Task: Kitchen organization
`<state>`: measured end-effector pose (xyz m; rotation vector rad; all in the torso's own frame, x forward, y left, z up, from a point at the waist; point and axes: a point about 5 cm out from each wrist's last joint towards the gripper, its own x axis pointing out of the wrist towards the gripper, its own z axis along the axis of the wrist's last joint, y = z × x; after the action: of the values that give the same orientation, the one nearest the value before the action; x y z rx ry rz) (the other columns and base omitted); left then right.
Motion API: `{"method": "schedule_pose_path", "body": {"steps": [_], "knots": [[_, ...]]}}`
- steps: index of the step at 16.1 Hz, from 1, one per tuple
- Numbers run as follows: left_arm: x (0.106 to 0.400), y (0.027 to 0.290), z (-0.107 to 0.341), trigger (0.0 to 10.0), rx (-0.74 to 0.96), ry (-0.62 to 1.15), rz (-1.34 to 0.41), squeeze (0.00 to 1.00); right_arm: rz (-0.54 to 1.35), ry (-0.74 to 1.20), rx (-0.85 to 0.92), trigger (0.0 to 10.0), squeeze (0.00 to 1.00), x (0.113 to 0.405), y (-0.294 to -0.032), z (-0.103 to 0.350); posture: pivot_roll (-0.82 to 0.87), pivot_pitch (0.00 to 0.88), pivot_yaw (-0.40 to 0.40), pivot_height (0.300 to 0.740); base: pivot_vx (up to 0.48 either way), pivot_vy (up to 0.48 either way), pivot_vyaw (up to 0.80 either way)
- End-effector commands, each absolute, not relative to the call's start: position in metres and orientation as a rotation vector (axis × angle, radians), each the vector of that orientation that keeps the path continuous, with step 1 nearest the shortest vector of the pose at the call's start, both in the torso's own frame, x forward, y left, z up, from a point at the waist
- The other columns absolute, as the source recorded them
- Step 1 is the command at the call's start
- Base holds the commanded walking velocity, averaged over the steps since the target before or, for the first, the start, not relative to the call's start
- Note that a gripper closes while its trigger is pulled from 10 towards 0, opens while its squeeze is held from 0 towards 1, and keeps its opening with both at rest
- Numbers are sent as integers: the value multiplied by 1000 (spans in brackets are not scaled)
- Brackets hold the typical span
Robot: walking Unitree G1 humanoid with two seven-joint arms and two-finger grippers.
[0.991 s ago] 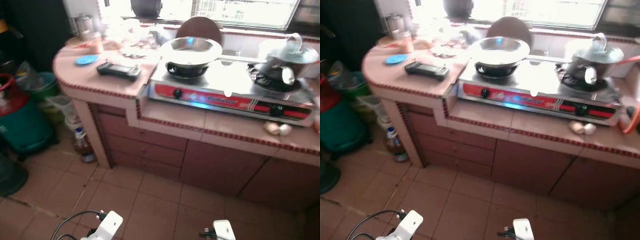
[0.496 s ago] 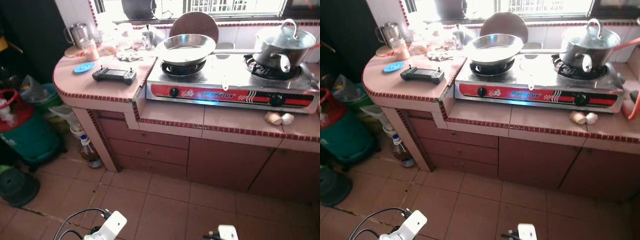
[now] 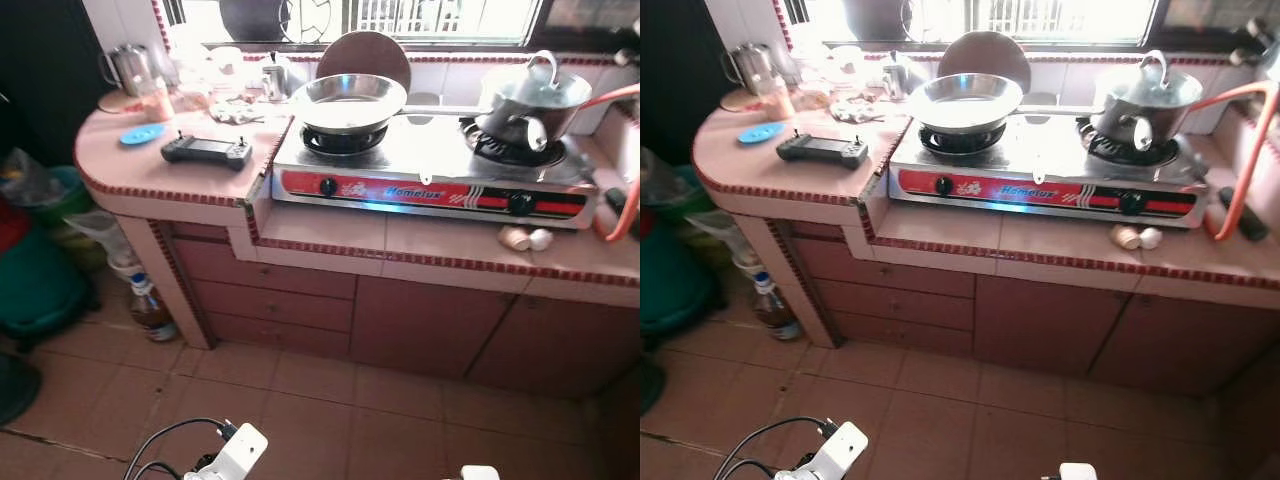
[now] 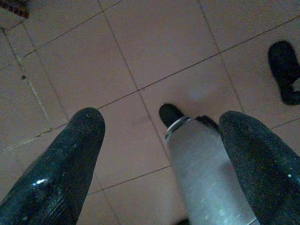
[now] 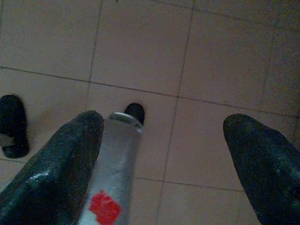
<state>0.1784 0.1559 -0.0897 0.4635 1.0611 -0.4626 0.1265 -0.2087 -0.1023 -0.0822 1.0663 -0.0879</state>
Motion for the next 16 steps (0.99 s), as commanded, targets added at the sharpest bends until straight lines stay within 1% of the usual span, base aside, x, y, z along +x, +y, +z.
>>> {"method": "schedule_pose_path", "body": {"steps": [1, 2, 5, 8, 9, 10, 11, 14, 16], "knots": [[177, 157, -90, 10000, 466, 1059, -446, 0, -78, 1044, -104, 10000, 0, 136, -212, -99, 44, 0, -30, 740, 0, 0, 0], [177, 157, -91, 10000, 466, 1054, -442, 0, -83, 1031, -107, 10000, 0, 141, -215, -96, 54, 0, -47, 740, 0, 0, 0], [176, 156, -91, 10000, 470, 1057, -424, 0, -62, 1031, -158, 10000, 0, 144, -224, -93, 68, 0, -67, 740, 0, 0, 0], [174, 156, -92, 10000, 467, 1075, -416, 0, -65, 1059, -184, 10000, 0, 140, -233, -93, 77, 0, -54, 740, 0, 0, 0], [174, 156, -92, 10000, 465, 1076, -417, 0, -67, 1061, -182, 10000, 0, 140, -233, -93, 77, 0, -54, 740, 0, 0, -450], [173, 155, -92, 10000, 433, 1083, -401, 0, -97, 1057, -129, 10000, 0, 139, -230, -94, 77, 0, -40, 740, 0, 0, -763], [173, 155, -93, 10000, 432, 1082, -399, 0, -96, 1056, -115, 10000, 0, 141, -227, -95, 77, 0, -40, 740, 0, 0, -756], [175, 153, -92, 10000, 471, 1074, -432, 0, -28, 1065, -129, 10000, 0, 144, -211, -97, 79, 0, -40, 740, 0, 0, -750], [175, 153, -92, 10000, 464, 1072, -430, 0, 10, 1058, -136, 10000, 0, 148, -201, -97, 81, 0, -40, 740, 0, 0, -750]]}}
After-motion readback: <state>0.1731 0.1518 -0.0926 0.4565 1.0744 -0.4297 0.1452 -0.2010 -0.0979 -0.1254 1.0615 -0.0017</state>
